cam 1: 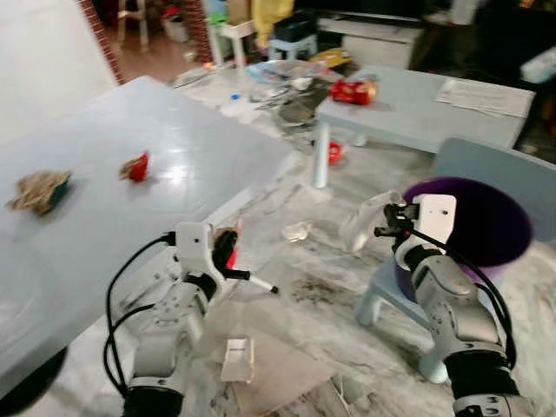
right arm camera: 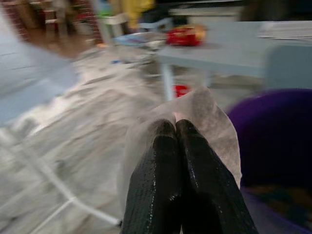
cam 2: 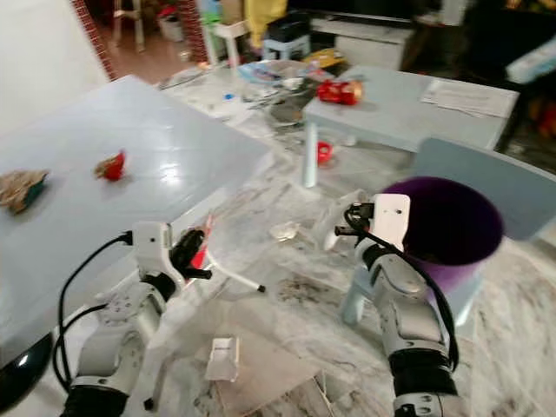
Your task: Picking trash to rubbish bin
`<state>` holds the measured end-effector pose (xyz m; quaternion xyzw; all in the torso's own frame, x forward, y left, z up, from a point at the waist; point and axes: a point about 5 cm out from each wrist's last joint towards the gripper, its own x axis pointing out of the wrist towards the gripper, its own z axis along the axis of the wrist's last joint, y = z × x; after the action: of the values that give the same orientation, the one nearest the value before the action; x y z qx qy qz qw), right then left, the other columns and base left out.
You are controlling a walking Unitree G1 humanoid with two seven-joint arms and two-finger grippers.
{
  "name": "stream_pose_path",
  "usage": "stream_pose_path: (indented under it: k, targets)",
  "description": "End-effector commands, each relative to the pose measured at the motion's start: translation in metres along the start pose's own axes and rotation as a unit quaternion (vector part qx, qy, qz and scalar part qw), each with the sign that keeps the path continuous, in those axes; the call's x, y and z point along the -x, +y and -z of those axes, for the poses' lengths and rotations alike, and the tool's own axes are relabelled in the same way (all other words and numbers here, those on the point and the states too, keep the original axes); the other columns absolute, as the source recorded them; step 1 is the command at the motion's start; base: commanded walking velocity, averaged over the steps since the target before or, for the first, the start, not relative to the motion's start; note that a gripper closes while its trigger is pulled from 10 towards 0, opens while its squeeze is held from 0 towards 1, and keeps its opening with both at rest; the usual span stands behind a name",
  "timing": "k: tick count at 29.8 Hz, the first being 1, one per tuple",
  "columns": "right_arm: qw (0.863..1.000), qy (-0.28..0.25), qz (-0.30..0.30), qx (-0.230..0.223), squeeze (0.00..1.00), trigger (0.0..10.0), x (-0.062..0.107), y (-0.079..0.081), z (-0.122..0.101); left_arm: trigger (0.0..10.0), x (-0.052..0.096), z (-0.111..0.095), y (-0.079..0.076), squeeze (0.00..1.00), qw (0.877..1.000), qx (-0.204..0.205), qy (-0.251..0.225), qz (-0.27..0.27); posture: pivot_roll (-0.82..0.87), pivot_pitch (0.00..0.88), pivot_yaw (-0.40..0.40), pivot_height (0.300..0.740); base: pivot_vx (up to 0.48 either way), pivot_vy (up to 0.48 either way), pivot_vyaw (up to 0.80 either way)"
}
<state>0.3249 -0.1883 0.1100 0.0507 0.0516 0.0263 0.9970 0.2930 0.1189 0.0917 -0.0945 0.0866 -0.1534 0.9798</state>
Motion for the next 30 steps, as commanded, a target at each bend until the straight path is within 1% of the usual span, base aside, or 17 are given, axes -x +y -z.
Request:
stream_pose_path:
  k: [1,9,10,16,17,21,25,28,30]
  targets:
    - [1.000,-0.003,0.000,-0.001,0.00,0.0,-0.001,0.003,-0.002,0.0,0.001,-0.005,0.006,0.00,1.000,-0.012,-0.008,-0.006,-0.03,0.032,0.084,0.740,0.000,0.000,-0.80]
    - [1.000,0.003,-0.002,0.000,0.00,0.0,-0.001,0.005,0.000,0.0,0.002,-0.004,0.012,0.00,1.000,-0.021,-0.011,-0.019,-0.03,0.028,0.074,0.740,0.000,0.000,0.00]
    - [1.000,0.003,-0.002,0.000,0.00,0.0,-0.001,0.005,0.000,0.0,0.002,-0.005,0.013,0.00,0.999,-0.023,-0.012,-0.021,-0.03,0.030,0.073,0.740,0.000,0.000,-0.80]
    - [1.000,0.001,0.002,0.002,0.00,0.0,-0.003,0.005,-0.002,0.0,0.001,-0.009,0.018,0.00,0.999,-0.033,-0.021,-0.028,-0.03,0.035,0.069,0.740,0.000,0.000,0.00]
    - [1.000,0.001,0.003,0.002,0.00,0.0,-0.003,0.005,-0.002,0.0,0.001,-0.009,0.018,0.00,0.999,-0.033,-0.021,-0.028,-0.03,0.035,0.069,0.740,0.000,0.000,-0.80]
    - [1.000,0.004,0.005,0.003,0.00,0.0,-0.003,0.004,-0.002,0.0,0.001,-0.009,0.018,0.00,0.999,-0.029,-0.022,-0.024,-0.03,0.039,0.069,0.740,0.000,0.000,-0.80]
    - [1.000,0.003,0.004,0.003,0.00,0.0,-0.002,0.005,-0.001,0.0,0.002,-0.008,0.015,0.00,0.999,-0.027,-0.022,-0.018,-0.03,0.039,0.068,0.740,0.000,0.000,0.00]
    - [1.000,-0.005,-0.002,0.011,0.00,0.0,-0.002,0.006,-0.003,0.0,0.001,-0.008,0.010,0.00,1.000,-0.008,-0.026,-0.012,-0.03,0.040,0.066,0.740,0.000,0.000,0.00]
    - [1.000,-0.003,-0.002,0.008,0.00,0.0,-0.002,0.006,-0.003,0.0,0.001,-0.008,0.010,0.00,0.999,-0.011,-0.027,-0.013,-0.03,0.040,0.066,0.740,0.000,0.000,0.00]
